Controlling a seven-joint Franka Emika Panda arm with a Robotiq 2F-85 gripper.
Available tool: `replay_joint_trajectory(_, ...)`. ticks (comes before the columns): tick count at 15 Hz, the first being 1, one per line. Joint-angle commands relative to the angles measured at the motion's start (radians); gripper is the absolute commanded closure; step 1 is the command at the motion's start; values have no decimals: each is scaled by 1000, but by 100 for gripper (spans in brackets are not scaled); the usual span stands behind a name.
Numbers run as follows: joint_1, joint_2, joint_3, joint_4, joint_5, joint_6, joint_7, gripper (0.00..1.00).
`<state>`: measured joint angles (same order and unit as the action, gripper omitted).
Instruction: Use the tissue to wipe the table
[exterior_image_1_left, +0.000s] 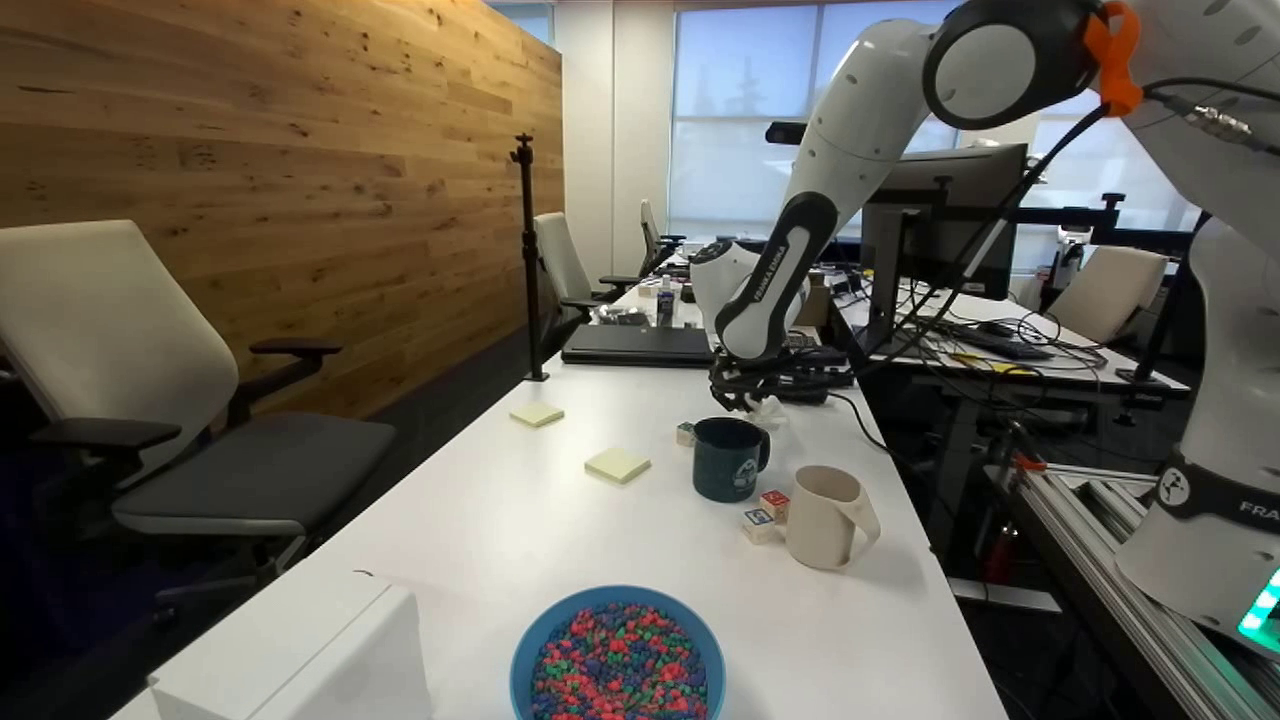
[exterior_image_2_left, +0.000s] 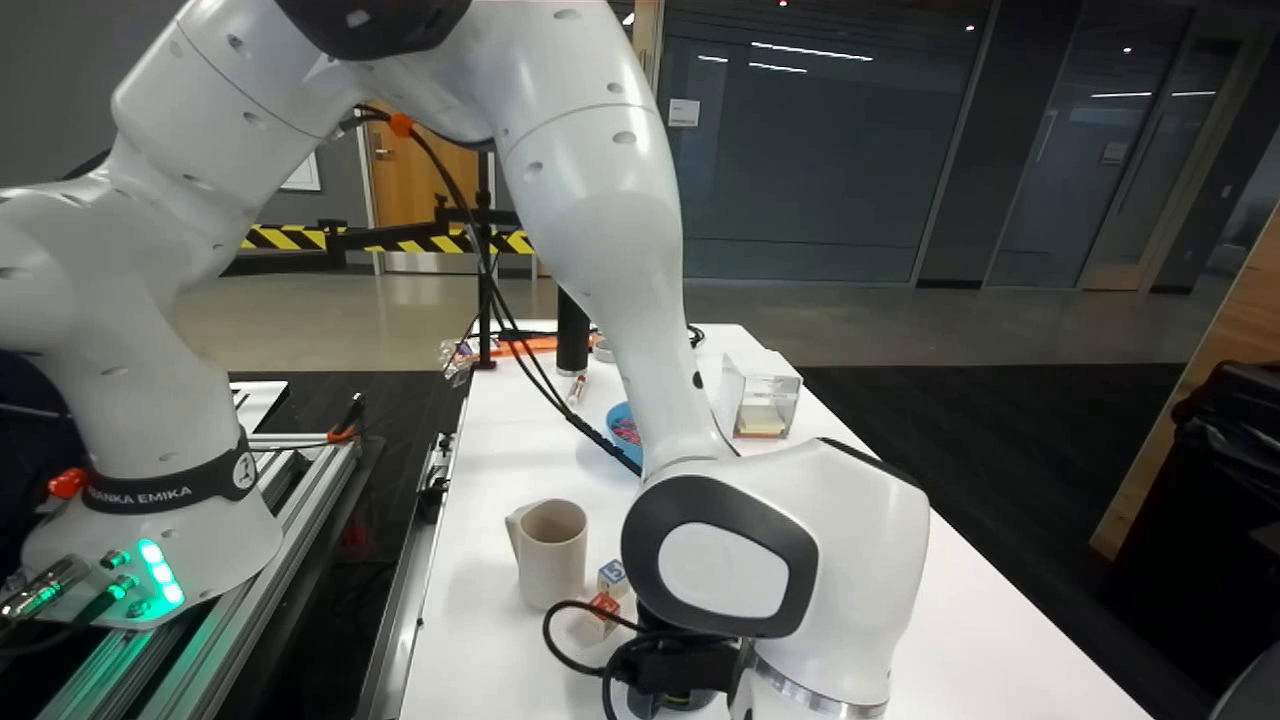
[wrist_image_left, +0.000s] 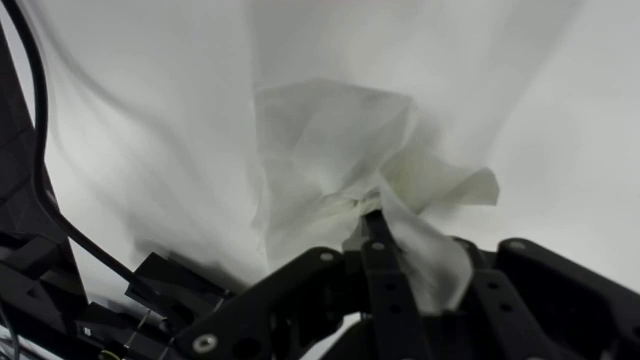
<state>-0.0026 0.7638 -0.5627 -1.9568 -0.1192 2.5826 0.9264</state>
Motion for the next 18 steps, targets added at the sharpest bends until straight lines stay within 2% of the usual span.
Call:
replay_joint_trajectory(1,-30,-13,3,-29,-14,20,-21,98)
replay_joint_trajectory(13,-160,98,24,122,47,-9,-6,98)
replay_joint_trajectory(18,-183,112,43,169,57,-4,-2,98)
